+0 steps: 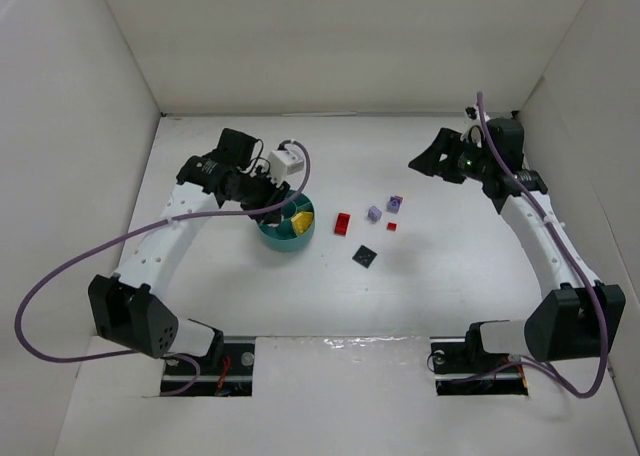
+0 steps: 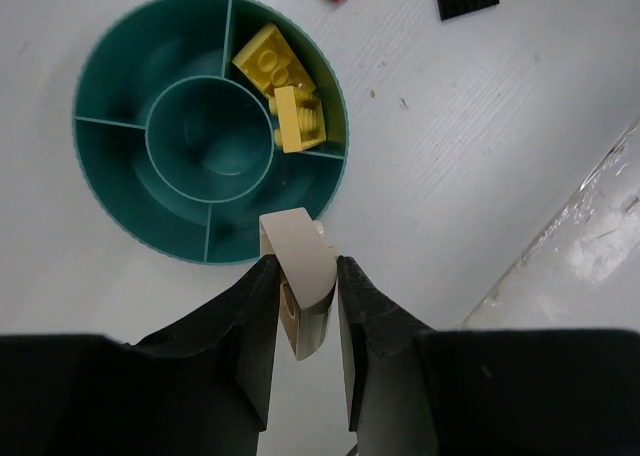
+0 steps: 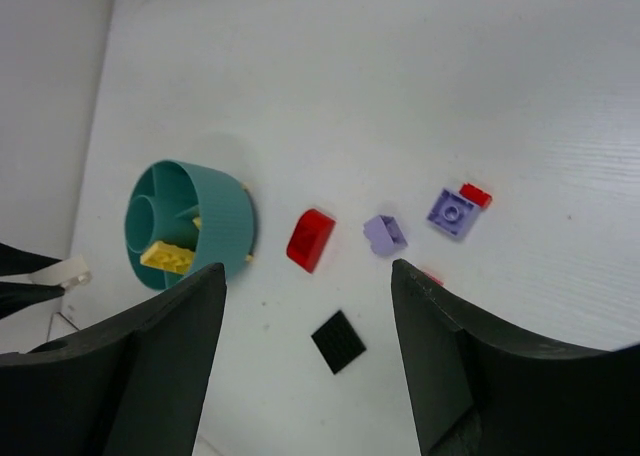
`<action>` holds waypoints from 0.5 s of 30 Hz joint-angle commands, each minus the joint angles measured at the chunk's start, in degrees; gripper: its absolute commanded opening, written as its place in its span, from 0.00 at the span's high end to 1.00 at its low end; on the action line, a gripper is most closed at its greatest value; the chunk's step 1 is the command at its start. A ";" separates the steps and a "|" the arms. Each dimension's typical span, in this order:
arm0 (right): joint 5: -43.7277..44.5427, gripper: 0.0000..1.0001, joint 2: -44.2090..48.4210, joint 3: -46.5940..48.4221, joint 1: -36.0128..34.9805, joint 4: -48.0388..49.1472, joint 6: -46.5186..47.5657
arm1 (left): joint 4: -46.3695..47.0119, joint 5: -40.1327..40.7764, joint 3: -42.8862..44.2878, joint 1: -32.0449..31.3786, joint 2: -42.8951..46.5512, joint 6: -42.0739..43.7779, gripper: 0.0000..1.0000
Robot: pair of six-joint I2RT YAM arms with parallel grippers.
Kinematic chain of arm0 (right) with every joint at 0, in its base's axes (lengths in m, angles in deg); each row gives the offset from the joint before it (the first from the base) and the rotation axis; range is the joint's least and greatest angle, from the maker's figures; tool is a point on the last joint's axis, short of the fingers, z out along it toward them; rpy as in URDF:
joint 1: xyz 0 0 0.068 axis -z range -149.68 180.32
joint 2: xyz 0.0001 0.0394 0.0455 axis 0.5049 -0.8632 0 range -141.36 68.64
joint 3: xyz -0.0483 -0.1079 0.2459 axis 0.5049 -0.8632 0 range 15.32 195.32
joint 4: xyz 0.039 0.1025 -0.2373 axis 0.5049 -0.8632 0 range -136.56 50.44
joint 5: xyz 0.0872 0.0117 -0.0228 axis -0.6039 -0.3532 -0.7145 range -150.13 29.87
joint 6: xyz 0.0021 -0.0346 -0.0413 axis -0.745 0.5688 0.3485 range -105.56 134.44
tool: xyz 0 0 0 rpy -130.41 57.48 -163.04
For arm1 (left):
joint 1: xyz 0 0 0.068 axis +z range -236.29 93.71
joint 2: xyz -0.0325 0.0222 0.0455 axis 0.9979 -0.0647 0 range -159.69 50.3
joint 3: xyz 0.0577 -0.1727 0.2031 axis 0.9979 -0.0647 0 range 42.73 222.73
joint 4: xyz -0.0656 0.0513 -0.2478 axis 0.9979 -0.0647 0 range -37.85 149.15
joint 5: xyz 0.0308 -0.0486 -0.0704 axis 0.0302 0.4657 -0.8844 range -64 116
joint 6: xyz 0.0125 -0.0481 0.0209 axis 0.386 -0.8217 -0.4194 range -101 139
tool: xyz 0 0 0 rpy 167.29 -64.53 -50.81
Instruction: Sort the legos into containers by color
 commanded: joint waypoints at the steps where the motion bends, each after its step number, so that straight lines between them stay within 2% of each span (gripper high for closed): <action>1: 1.51 0.28 1.08 -0.79 -0.29 -1.42 4.70 | -1.09 -1.26 -0.26 -1.06 -0.40 2.11 1.00; 15: 2.03 0.28 1.08 -0.79 0.23 -0.89 5.22 | 3.48 4.28 -2.81 -3.53 -6.46 2.11 1.00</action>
